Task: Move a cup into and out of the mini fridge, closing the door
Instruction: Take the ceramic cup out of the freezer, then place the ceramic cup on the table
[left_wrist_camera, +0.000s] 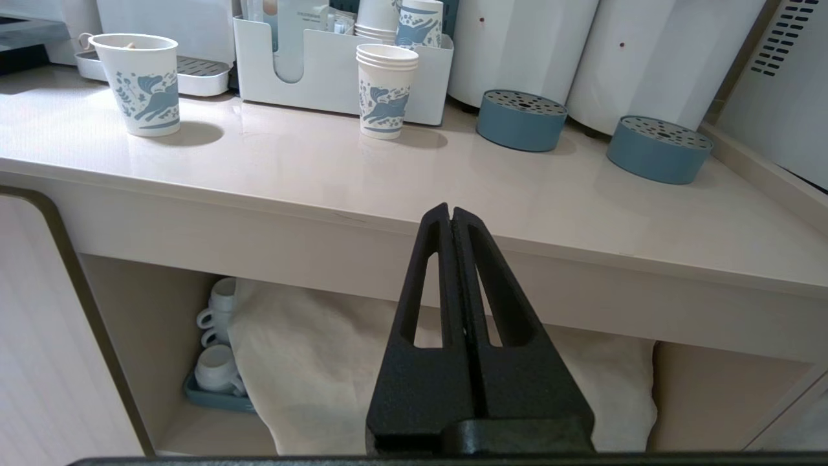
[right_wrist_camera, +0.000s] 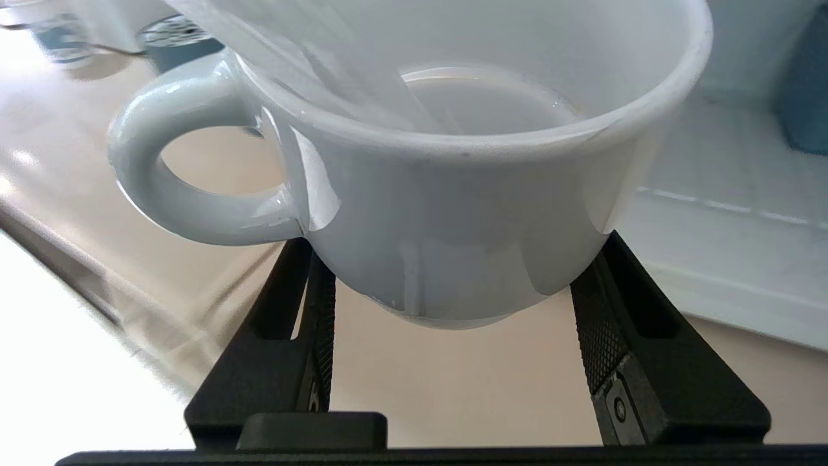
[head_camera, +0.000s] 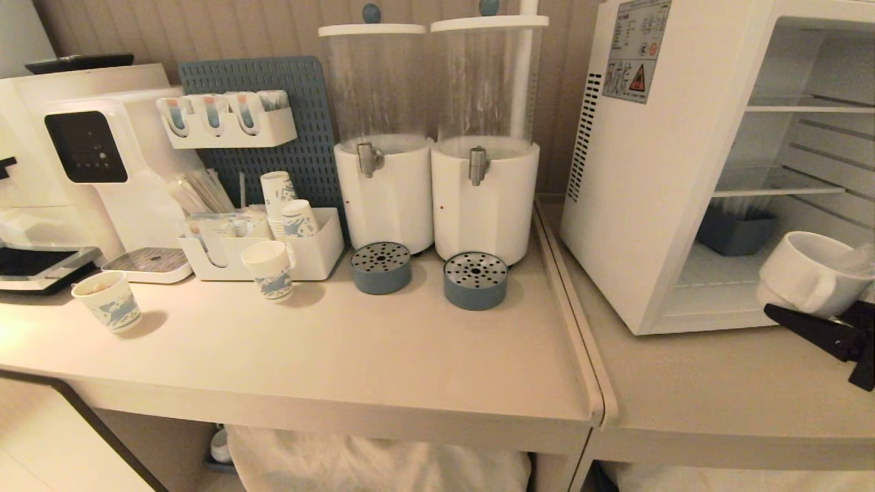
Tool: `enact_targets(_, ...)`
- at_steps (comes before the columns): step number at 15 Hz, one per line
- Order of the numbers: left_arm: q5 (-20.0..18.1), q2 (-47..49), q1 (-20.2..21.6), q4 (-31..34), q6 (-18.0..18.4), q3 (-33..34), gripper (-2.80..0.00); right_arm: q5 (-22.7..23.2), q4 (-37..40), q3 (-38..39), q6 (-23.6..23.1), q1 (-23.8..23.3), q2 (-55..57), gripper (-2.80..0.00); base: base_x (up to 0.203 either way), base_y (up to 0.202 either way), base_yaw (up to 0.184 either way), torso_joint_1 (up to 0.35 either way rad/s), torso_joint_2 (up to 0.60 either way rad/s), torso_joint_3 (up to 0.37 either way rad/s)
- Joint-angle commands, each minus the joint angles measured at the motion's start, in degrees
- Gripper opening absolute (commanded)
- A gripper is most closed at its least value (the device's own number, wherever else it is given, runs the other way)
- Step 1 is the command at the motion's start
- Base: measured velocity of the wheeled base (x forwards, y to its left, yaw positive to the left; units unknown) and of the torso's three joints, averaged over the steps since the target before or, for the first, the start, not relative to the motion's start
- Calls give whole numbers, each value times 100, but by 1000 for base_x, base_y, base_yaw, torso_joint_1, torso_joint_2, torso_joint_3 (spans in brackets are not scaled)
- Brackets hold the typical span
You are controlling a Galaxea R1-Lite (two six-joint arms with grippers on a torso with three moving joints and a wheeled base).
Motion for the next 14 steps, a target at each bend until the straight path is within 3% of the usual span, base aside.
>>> enact_targets(1,-2,-29,0,-7,-6,229,-280,74,425,0,-23,7,-640,-280,0,0,0,0,0,0)
enact_targets(10,-2,-29,0,-7,-6,229,-280,182,2062,213,-48,42,-2795,-280,0,0,0,0,0,0)
enact_targets(11,-2,-29,0,-7,-6,229,-280,71,2233,274,-52,143,-3051,-280,0,0,0,0,0,0)
enact_targets(14,-2,-29,0,-7,-6,229,-280,-771,2821,443,-54,1083,-3986,-280,0,0,0,0,0,0)
